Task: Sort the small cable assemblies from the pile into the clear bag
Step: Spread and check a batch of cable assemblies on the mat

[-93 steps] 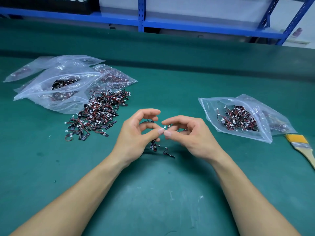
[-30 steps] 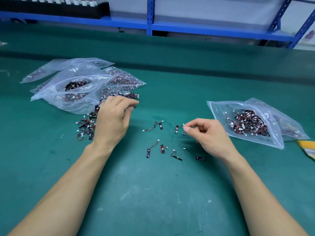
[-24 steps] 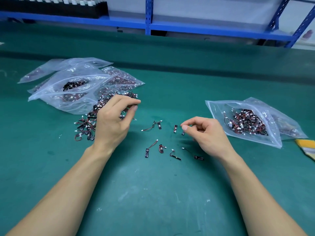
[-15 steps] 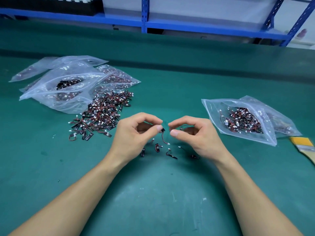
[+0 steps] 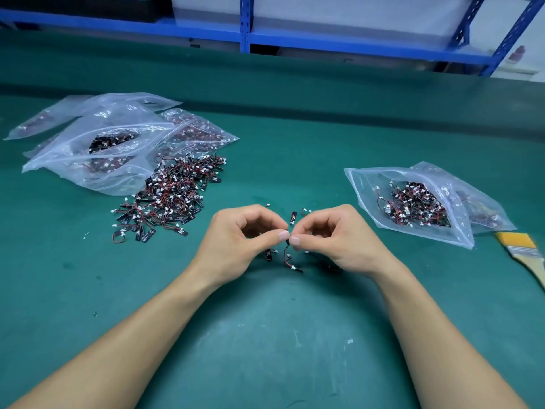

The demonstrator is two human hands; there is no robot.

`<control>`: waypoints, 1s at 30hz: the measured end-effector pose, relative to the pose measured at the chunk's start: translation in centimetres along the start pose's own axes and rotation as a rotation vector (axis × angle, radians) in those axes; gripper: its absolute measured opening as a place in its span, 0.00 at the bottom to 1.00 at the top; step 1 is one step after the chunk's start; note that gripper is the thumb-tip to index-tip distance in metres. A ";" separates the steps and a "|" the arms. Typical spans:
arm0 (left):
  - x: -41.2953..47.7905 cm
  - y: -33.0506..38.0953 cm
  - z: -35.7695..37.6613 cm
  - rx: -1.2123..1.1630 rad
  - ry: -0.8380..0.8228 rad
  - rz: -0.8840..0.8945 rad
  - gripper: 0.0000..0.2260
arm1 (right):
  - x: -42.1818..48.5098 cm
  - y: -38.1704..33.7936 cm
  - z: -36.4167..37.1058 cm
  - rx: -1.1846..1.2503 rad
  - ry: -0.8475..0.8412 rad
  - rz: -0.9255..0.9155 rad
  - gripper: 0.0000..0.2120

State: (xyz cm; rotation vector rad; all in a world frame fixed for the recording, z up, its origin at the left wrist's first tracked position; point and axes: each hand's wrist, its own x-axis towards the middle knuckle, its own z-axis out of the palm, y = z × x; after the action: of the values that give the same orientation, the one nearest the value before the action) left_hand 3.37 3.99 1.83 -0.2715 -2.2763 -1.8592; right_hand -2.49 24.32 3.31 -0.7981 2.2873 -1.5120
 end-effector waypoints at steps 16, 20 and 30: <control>0.0 -0.4 0.0 0.004 0.040 0.004 0.04 | -0.2 -0.2 -0.6 -0.004 -0.078 0.015 0.07; 0.3 -0.6 -1.1 0.287 0.051 0.123 0.04 | -0.6 -0.2 -2.8 -0.032 -0.125 0.103 0.11; 1.3 -1.3 -4.0 0.662 -0.054 0.261 0.07 | -1.1 1.7 -6.1 -0.364 -0.154 0.365 0.09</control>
State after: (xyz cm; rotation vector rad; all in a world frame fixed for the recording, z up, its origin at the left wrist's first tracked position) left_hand 1.95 -0.16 1.75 -0.4798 -2.5828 -0.9172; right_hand -5.20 30.06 4.21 -0.5172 2.4531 -0.8638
